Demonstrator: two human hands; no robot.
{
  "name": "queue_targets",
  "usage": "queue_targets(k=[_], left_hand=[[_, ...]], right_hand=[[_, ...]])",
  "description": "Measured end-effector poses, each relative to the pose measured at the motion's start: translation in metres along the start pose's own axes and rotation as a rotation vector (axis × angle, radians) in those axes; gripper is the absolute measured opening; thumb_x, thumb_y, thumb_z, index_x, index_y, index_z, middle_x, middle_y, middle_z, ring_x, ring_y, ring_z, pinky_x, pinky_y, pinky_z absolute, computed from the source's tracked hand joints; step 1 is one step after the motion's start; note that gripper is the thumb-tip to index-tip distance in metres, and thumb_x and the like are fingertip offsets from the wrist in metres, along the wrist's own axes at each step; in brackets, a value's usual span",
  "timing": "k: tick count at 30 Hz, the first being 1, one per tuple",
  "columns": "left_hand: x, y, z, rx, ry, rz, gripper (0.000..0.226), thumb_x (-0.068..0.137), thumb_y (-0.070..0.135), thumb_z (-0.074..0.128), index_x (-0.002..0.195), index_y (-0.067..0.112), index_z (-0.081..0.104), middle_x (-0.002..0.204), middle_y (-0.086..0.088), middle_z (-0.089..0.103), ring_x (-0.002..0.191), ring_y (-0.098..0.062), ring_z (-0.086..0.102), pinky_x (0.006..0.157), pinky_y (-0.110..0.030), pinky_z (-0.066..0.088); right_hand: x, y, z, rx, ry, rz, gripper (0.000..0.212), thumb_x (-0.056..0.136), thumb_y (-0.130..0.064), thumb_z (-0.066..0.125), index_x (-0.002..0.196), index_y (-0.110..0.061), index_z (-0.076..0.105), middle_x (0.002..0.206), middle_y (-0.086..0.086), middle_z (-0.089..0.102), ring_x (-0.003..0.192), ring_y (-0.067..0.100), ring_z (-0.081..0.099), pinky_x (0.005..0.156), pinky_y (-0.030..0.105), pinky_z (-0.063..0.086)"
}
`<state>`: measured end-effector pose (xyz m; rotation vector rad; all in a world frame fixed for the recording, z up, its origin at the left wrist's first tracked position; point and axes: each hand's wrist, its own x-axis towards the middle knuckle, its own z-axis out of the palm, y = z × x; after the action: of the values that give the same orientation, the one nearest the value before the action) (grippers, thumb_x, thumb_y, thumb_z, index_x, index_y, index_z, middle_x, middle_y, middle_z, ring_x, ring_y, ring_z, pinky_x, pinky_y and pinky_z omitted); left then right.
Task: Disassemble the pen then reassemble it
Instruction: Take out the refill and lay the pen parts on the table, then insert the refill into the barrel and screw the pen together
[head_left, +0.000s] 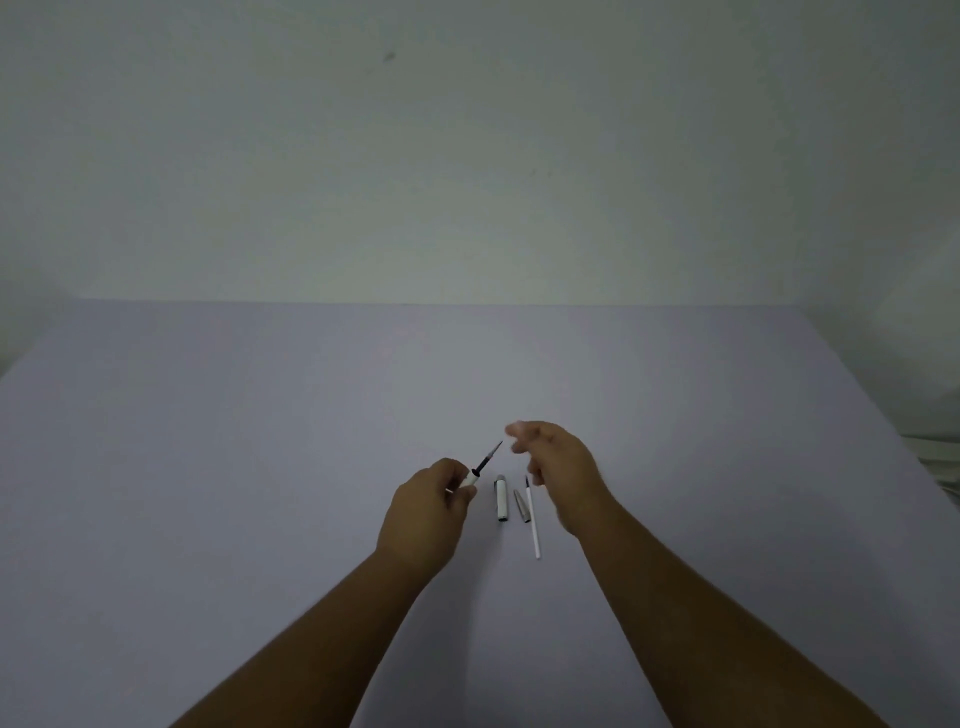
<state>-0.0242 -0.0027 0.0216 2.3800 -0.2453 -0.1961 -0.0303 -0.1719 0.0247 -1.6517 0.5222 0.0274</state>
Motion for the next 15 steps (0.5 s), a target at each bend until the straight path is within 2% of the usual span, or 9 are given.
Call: queue_targets(k=[2, 4, 6, 9, 12, 15], left_hand=[[0.002, -0.006, 0.000, 0.007, 0.000, -0.007, 0.015, 0.091, 0.029, 0.054, 0.103, 0.021, 0.060, 0.088, 0.006, 0.056, 0.074, -0.010, 0.052, 0.061, -0.018, 0.036], [0.004, -0.012, 0.001, 0.012, -0.001, -0.013, 0.016, 0.092, 0.029, 0.053, 0.104, 0.021, 0.060, 0.090, 0.007, 0.055, 0.075, -0.009, 0.052, 0.063, -0.017, 0.036], [0.005, -0.019, 0.002, 0.014, -0.002, -0.029, 0.015, 0.091, 0.029, 0.054, 0.102, 0.020, 0.059, 0.084, 0.007, 0.056, 0.070, -0.007, 0.050, 0.057, -0.013, 0.033], [0.005, -0.028, 0.003, 0.022, -0.014, -0.048, 0.015, 0.091, 0.029, 0.054, 0.100, 0.018, 0.059, 0.075, 0.006, 0.054, 0.065, -0.008, 0.047, 0.054, -0.013, 0.032], [0.006, -0.032, 0.004, 0.006, -0.029, -0.062, 0.015, 0.091, 0.029, 0.054, 0.101, 0.019, 0.059, 0.077, 0.005, 0.056, 0.067, -0.009, 0.048, 0.055, -0.013, 0.033], [0.008, -0.033, 0.005, 0.009, -0.033, -0.063, 0.016, 0.091, 0.030, 0.054, 0.102, 0.020, 0.059, 0.081, 0.004, 0.057, 0.069, -0.009, 0.050, 0.055, -0.012, 0.033]], right_hand=[[0.013, 0.014, -0.009, -0.445, 0.089, -0.008, 0.020, 0.087, -0.029, 0.055, 0.091, -0.015, 0.069, 0.094, 0.008, 0.071, 0.081, 0.020, 0.063, 0.071, 0.030, 0.049], [0.019, 0.031, -0.011, -0.880, 0.010, -0.042, 0.022, 0.088, -0.024, 0.051, 0.094, -0.014, 0.070, 0.099, 0.009, 0.070, 0.091, 0.026, 0.063, 0.075, 0.030, 0.049], [0.020, 0.047, -0.006, -1.094, -0.040, -0.072, 0.024, 0.088, -0.027, 0.049, 0.095, -0.015, 0.069, 0.100, 0.009, 0.068, 0.093, 0.026, 0.062, 0.072, 0.031, 0.049], [0.023, 0.062, 0.004, -1.215, -0.025, -0.079, 0.027, 0.089, -0.033, 0.049, 0.098, -0.013, 0.065, 0.103, 0.009, 0.065, 0.098, 0.026, 0.059, 0.074, 0.033, 0.049], [0.025, 0.066, 0.012, -1.256, 0.009, -0.076, 0.027, 0.089, -0.028, 0.046, 0.099, -0.011, 0.064, 0.105, 0.009, 0.064, 0.100, 0.027, 0.058, 0.072, 0.031, 0.047], [0.024, 0.059, 0.017, -1.141, 0.073, -0.013, 0.028, 0.088, -0.031, 0.049, 0.090, -0.008, 0.065, 0.095, 0.010, 0.066, 0.089, 0.026, 0.061, 0.064, 0.029, 0.042]])
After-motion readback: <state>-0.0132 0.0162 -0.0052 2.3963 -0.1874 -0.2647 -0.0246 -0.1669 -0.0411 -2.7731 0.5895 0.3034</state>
